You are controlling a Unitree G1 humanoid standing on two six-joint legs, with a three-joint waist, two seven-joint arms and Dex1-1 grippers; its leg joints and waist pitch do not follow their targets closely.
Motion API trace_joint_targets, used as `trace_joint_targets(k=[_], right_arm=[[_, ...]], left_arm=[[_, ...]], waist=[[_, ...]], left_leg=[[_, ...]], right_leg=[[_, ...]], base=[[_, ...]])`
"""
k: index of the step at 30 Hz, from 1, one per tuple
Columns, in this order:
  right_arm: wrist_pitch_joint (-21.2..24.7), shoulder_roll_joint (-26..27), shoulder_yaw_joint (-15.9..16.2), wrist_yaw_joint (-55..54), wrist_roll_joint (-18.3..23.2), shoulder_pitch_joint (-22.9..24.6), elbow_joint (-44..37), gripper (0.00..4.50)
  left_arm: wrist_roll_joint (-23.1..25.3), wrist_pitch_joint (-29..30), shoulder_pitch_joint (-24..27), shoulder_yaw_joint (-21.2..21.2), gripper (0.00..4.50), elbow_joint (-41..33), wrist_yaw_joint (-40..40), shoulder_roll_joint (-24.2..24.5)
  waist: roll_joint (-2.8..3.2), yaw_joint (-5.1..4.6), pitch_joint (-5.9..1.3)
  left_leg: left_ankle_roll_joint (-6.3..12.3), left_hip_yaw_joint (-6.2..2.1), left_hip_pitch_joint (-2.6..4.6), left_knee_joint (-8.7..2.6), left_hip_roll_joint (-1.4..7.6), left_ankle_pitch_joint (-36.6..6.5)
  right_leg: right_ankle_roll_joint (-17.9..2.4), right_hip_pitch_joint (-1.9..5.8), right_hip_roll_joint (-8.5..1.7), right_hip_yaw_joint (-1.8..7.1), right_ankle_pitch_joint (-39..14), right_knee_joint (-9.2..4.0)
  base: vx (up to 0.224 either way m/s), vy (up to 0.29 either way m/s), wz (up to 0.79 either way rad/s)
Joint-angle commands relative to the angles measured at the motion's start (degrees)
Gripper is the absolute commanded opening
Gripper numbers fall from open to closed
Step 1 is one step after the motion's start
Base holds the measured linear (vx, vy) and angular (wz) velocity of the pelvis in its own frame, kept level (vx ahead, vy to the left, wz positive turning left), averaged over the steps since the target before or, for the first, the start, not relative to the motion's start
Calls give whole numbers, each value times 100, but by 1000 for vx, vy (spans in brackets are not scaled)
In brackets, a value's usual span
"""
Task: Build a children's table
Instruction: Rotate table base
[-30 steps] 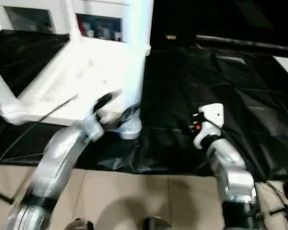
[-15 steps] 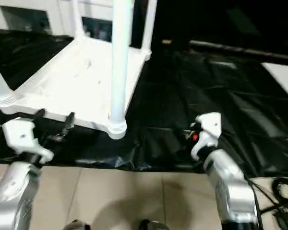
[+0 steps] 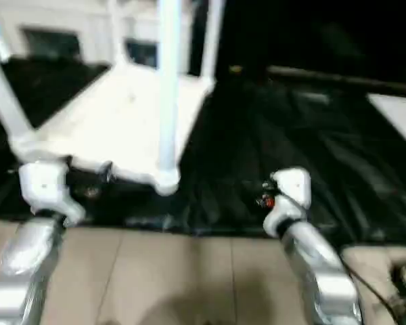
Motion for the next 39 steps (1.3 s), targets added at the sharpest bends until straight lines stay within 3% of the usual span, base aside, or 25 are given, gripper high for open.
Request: trace_joint_targets(k=[1,3,4,5,6,7,8,10,11,12,13,14,16,19,20,22,23,25,26,27,28,29,31,35,39], right_arm=[[62,-14,77,4,-25,-43,-82,299],[77,-41,115,49,-32,-43,-86,299],[83,-76,162,93,-46,-43,-84,299],[75,-93,173,106,-54,-51,-70,299],[60,-103,175,112,-63,-64,-46,299],[51,-99,164,111,-70,-86,-15,299],[49,-102,149,117,-68,-105,9,299],[44,-116,165,117,-73,-196,89,299],[45,-118,172,118,-75,-209,97,299],[45,-118,172,118,-75,-209,97,299],[59,-117,183,119,-61,-213,91,299],[67,-122,202,124,-53,-209,92,299],[69,-132,226,132,-47,-205,100,299],[52,-128,272,127,-36,-190,122,299],[44,-124,279,126,-37,-186,131,299],[27,-115,286,126,-50,-196,165,299],[25,-110,284,126,-54,-202,175,299],[22,-98,281,120,-58,-211,191,299],[19,-95,282,119,-62,-214,197,299],[10,-88,278,105,-55,-217,213,299],[-8,-73,271,92,-50,-220,232,299],[-37,-57,268,74,-53,-222,252,299],[-60,-53,277,61,-49,-228,269,299],[-158,18,283,93,34,-257,330,299],[-235,-69,298,361,95,-360,480,299]], left_arm=[[27,45,-137,11,447,30,92,35],[22,46,-148,35,447,42,120,35],[23,60,-155,62,447,42,155,38],[9,60,-144,77,447,30,158,40],[-15,58,-123,92,447,14,155,42],[-23,53,-97,97,447,6,162,52],[-19,44,-87,90,447,4,175,50],[-1,10,-52,130,447,0,205,14],[-8,10,-43,134,447,-6,205,6],[-8,10,-43,134,447,-6,205,6],[-21,16,-22,130,447,-12,221,11],[-29,11,0,134,447,-12,226,22],[-18,9,21,141,447,-14,232,36],[-24,10,35,199,447,-9,211,74],[-33,12,33,215,447,-10,199,86],[-50,20,7,239,447,12,187,121],[-59,25,-3,242,447,25,180,142],[-71,-6,-16,239,447,61,130,225],[-74,-20,-20,239,447,71,118,243],[-98,-2,-24,252,447,76,73,275],[-118,7,-35,278,447,94,44,302],[-153,4,-49,309,447,115,-8,335],[-174,4,-63,322,447,135,-45,358],[-388,37,-78,352,447,176,-445,572],[-950,114,-36,351,447,286,-1611,1134]], waist=[[-131,270,-108],[12,331,-207],[231,351,-363],[372,274,-399],[406,-81,-490],[297,-214,-631],[275,-282,-585],[161,-386,-513],[-5,-475,-442],[-5,-475,-442],[-230,-270,-358],[-316,-297,-450],[-244,-305,-383],[83,-423,-277],[335,-599,-239],[390,-753,-393],[349,-833,-430],[270,-868,-457],[69,-853,-521],[-45,-817,-529],[-140,-642,-517],[-165,-605,-596],[-79,-639,-559],[197,-653,-408],[183,-623,-277]], left_leg=[[469,-310,-431,197,-276,-264],[497,-363,-344,-188,-316,94],[530,-374,-122,-621,-198,450],[547,-477,173,-858,-19,536],[1264,-1139,712,-1183,565,-62],[2436,-1465,1186,-1026,915,330],[2921,-1289,887,-1022,693,1100],[2945,-824,550,-1144,302,1400],[2569,-473,337,-1120,-84,958],[2569,-473,337,-1120,-84,958],[1456,-225,-27,-390,-649,-659],[823,-435,-295,73,-543,-406],[314,-566,-468,109,-401,96],[370,-445,-277,-791,-162,579],[415,-683,-81,-1197,90,-794],[718,-1107,501,-1306,411,-1453],[1765,-1274,636,-1259,473,-774],[2644,-1147,634,-1068,381,980],[2571,-870,443,-776,69,2130],[2216,-642,136,-615,-215,2150],[1629,-521,-344,-380,-559,1583],[1000,-614,-452,-486,-393,1529],[490,-546,-381,-712,-398,2119],[319,-558,-138,-927,-30,701],[136,-422,-74,-1045,34,-1102]], right_leg=[[-164,308,-800,1202,-4176,-1688],[-759,474,-445,1076,-1959,-1568],[-655,465,-81,811,-381,-1421],[-430,258,20,546,121,-1288],[-241,-285,117,119,126,-571],[290,-868,-98,33,-145,-64],[643,-1028,-143,-15,239,112],[549,-1132,-84,-69,1119,19],[142,-917,-154,39,1860,-646],[142,-917,-154,39,1860,-646],[112,-284,-856,820,-1402,-1657],[-802,115,-1165,1111,-2543,-1668],[-1539,185,-1069,962,-1608,-1583],[-1585,0,-469,199,-1437,-1641],[-1099,-189,-22,-130,-1246,-1267],[-808,-556,30,-178,-195,-657],[-138,-817,-55,-188,463,-355],[140,-1091,-197,-84,1012,-337],[-15,-1018,-406,165,1904,-800],[-73,-749,-563,311,2481,-1005],[-301,-255,-886,749,3103,-1154],[-652,-43,-945,721,4460,-966],[-824,-137,-426,415,6040,-833],[-1549,-354,-349,274,2335,-1026],[-1410,-446,-426,345,-103,-1228]], base=[[196,-76,3],[144,-47,40],[133,-37,48],[126,23,36],[177,8,9],[177,8,9],[199,-24,-7],[149,-15,-12],[142,-40,-5],[134,-73,1],[134,-73,1],[157,-87,4],[175,-69,1],[148,-12,7],[145,68,0],[187,71,9],[192,41,9],[148,28,0],[132,-14,-2],[86,-49,2],[86,-49,2],[71,-53,4],[64,-58,-2],[0,0,0],[-59,2,8]])
